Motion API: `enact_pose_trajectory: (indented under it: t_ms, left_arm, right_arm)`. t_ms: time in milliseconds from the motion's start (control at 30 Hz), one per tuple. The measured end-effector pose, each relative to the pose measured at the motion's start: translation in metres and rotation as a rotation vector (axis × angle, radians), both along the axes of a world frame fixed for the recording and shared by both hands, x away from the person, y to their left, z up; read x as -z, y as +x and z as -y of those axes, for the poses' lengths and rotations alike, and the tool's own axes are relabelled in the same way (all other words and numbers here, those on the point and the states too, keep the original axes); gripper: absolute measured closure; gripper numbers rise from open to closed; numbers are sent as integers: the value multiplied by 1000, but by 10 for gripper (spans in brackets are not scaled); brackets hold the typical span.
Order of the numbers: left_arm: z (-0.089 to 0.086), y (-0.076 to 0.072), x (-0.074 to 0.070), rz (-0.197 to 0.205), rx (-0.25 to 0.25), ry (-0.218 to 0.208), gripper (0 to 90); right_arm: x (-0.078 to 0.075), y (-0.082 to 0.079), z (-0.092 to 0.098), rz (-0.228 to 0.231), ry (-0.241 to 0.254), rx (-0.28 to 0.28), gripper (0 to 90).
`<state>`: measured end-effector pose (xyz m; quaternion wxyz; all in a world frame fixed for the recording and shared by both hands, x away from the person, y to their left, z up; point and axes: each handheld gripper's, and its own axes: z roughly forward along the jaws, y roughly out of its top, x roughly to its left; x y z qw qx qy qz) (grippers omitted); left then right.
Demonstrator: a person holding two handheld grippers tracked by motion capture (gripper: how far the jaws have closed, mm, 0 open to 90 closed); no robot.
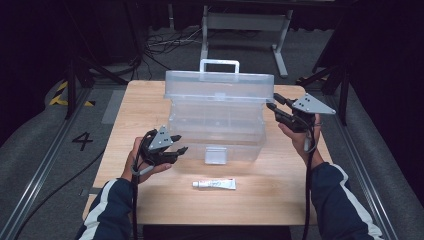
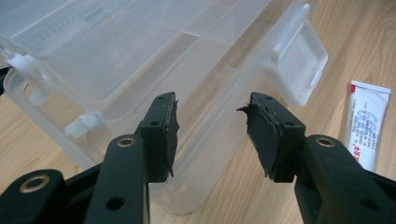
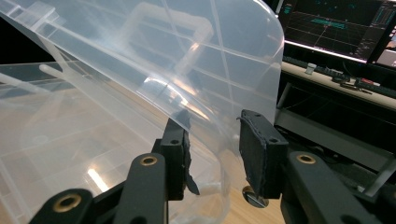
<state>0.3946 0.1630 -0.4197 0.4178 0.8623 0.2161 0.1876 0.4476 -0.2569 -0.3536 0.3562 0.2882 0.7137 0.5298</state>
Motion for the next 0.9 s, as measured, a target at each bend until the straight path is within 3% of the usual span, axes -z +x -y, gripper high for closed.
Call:
enact_pose_trajectory:
  t_ms: [333, 500, 600, 733, 900]
  left_arm:
    - [11, 7, 4, -24, 28, 27, 508]
    - [20, 10, 4, -33, 51, 59, 504]
    - [22, 12, 5, -43, 58, 64, 502]
    - [32, 17, 8, -56, 66, 133, 503]
    - [38, 23, 8, -62, 71, 162, 525]
  right_arm:
    - [-4, 9, -2, 4, 32, 14, 633]
    - [-9, 14, -3, 7, 3, 20, 626]
    - [-11, 18, -2, 4, 10, 18, 628]
    - [-16, 23, -6, 29, -17, 48, 642]
    - [-17, 29, -8, 54, -17, 78, 663]
